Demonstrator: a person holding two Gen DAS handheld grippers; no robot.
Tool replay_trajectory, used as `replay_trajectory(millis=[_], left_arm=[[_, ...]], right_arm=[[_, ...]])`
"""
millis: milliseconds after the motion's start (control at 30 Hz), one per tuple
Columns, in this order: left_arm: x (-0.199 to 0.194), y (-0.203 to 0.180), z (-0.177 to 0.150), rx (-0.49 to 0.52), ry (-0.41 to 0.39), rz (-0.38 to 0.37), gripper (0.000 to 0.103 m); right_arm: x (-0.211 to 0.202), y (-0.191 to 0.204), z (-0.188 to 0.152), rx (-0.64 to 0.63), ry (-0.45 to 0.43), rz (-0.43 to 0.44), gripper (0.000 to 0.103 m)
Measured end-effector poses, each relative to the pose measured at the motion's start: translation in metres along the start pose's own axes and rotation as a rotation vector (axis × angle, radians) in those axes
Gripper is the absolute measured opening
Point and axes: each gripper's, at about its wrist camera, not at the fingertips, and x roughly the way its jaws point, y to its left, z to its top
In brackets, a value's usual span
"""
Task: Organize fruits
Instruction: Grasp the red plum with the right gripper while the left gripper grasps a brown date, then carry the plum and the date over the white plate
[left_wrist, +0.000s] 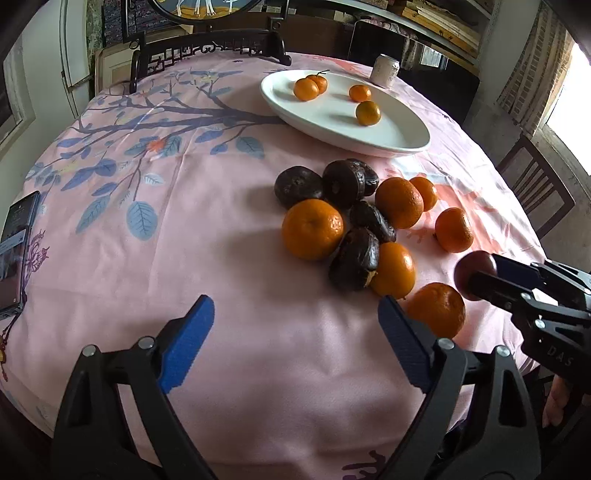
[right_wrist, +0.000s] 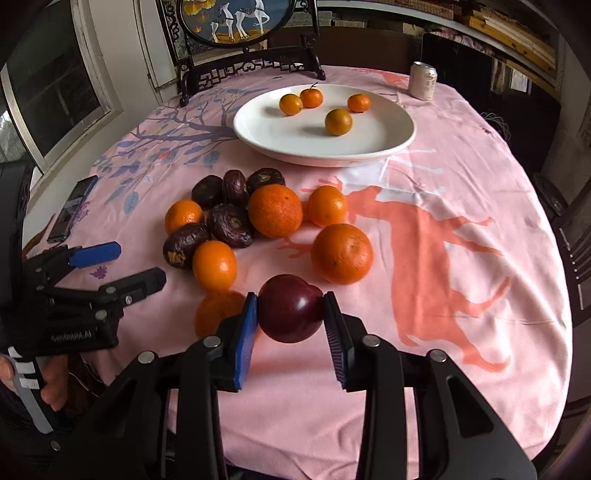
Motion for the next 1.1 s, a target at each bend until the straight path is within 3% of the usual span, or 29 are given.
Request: replay_trajectory(millis=[67, 133, 200, 433, 467, 533, 1100], left_arm=[[0.003, -0.004, 0.000, 0.014, 0.004, 0.001, 0.080], [0.011, -0.008, 0.000, 0.025, 0.024, -0.010, 0.066], [0.019, -0.012, 0.001, 0.030, 0.032, -0.009, 0.058], [0.032, -0.023, 0.016, 0.047, -0.004, 0.001, 0.049], [0.033, -0.024, 0.018, 0.048, -0.007, 0.007, 0.044], [0.034, -0.025, 0.019, 0.052, 0.003, -0.011, 0.025], [0.009, -0.025, 0.018, 0.060, -0.025, -0.020, 0.024]], right_arm=[[-0.003, -0.008, -0.011, 0.001, 0.009, -0.066, 0.036], [0.000, -0.017, -0.019, 0.009, 0.025, -0.113, 0.036], [0.002, -0.025, -0.023, 0.029, 0.021, -0.087, 0.037], [0.008, -0.037, -0.017, 0.060, 0.003, -0.037, 0.039], [0.010, -0.037, -0.015, 0.058, 0.007, -0.034, 0.040], [0.016, -0.036, -0.013, 0.054, 0.037, -0.019, 0.042], [0.008, -0.026, -0.004, 0.040, -0.002, -0.025, 0.039]])
